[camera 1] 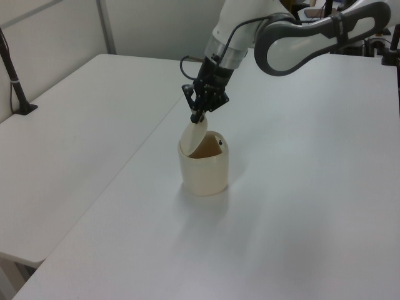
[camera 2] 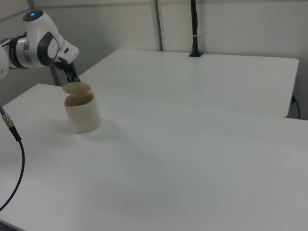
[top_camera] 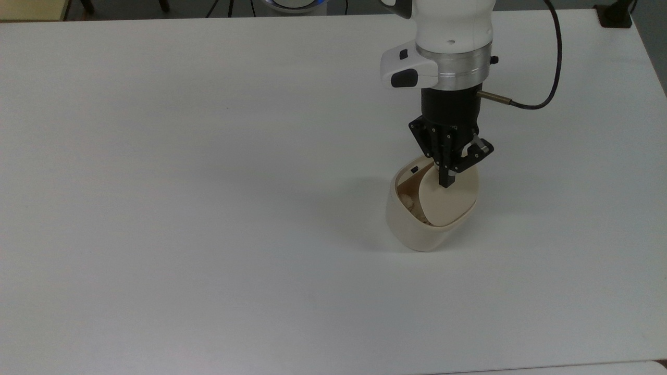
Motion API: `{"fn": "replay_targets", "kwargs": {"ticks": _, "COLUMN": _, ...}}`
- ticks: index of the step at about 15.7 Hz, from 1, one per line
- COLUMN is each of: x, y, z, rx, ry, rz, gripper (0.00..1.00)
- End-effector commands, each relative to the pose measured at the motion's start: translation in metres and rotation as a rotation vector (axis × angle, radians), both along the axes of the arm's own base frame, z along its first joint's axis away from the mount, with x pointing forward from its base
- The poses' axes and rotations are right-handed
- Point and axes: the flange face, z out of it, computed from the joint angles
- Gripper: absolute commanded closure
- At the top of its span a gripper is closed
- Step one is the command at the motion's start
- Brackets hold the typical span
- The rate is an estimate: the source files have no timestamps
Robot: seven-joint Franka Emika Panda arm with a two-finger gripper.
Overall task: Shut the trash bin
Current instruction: 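Lower the gripper against the raised lid and push it down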
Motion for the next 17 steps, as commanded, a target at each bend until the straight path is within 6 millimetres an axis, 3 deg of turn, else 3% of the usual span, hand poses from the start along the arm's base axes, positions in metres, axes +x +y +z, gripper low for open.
{"fn": "replay_targets", "kwargs": {"ticks": 1, "x": -0.016, "y": -0.008, "z": -0.007, "rx": -0.074, "ry": 0.069, "rz": 0.047, "gripper": 1.0}}
{"fn": "replay_targets", "kwargs": {"ticks": 17, "x": -0.028, "y": -0.015, "z": -0.057, "rx": -0.165, "ry": 0.187, "rz": 0.159, "gripper": 1.0}}
